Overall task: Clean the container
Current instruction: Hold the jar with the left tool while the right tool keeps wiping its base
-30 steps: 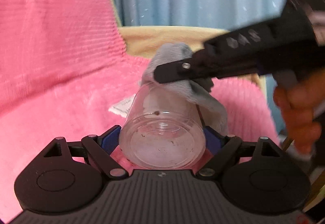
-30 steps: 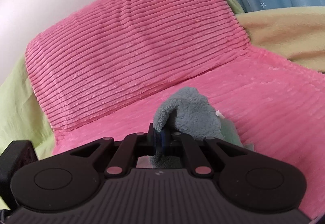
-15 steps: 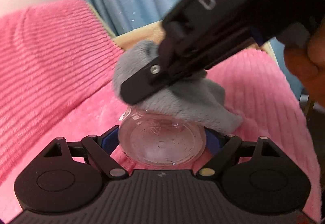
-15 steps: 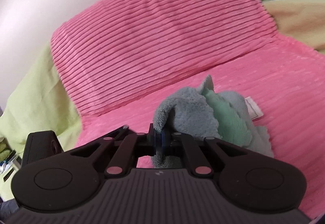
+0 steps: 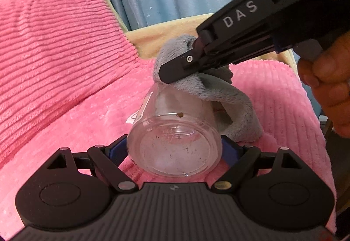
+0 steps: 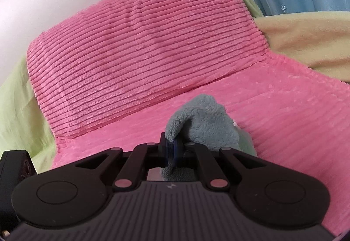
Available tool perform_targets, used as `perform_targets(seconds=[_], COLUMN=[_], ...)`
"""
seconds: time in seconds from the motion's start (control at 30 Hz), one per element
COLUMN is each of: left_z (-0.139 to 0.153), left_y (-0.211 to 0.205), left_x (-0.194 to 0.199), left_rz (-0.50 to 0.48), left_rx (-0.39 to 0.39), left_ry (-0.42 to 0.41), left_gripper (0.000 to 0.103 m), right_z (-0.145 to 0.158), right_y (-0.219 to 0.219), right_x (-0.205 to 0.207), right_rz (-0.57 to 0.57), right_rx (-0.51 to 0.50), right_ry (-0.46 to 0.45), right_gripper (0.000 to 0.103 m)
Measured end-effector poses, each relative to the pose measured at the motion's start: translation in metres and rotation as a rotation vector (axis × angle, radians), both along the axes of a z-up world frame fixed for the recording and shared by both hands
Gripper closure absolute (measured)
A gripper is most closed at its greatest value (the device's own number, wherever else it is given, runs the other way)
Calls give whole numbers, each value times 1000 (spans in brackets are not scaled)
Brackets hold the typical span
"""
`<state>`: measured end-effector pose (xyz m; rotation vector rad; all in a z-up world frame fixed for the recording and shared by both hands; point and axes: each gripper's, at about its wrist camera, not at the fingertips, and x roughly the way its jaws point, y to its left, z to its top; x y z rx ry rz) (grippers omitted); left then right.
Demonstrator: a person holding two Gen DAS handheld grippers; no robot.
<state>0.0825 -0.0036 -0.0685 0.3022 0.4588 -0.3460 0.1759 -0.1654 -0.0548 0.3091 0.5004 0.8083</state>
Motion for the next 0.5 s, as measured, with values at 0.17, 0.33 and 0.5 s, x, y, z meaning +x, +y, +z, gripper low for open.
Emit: perform_targets(seconds=[0.17,0.33,0.5], left_z=[0,2,3], left_y=[6,15,19], left_x=[8,11,12], left_rz=[6,13,19], left_rx=[-40,-120,-162], left_ry=[20,46,60], left_gripper=[16,16,16], right_z=[0,1,2], right_y=[0,1,1], right_x=[0,0,0], right_rz=[5,13,20], right_rx=[0,-2,-4], right_ry=[-2,-5,-9], right_gripper=[100,100,100])
